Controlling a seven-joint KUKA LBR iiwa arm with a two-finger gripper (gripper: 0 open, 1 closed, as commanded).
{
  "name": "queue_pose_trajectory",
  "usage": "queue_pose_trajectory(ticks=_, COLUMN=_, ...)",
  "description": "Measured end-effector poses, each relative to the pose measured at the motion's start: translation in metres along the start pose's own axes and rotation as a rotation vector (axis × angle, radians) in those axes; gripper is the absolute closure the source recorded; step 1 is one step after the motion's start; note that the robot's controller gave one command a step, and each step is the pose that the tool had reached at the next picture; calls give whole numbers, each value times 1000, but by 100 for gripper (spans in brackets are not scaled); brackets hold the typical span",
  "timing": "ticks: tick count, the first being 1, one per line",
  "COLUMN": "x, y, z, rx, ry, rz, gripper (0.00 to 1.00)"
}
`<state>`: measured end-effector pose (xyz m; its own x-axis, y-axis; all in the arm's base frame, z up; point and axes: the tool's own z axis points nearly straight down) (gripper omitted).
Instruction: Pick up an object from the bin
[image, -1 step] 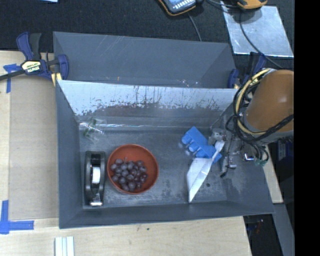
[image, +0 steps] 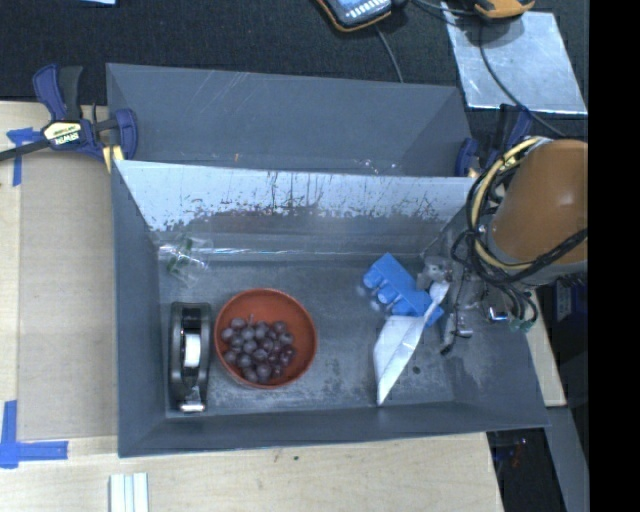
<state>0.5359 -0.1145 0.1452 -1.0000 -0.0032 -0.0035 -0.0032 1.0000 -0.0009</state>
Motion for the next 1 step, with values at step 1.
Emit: queue_pose_trajectory(ticks=1, x=-8, y=-27, z=50, rx=1, ry=-1, rz=-269, gripper=0)
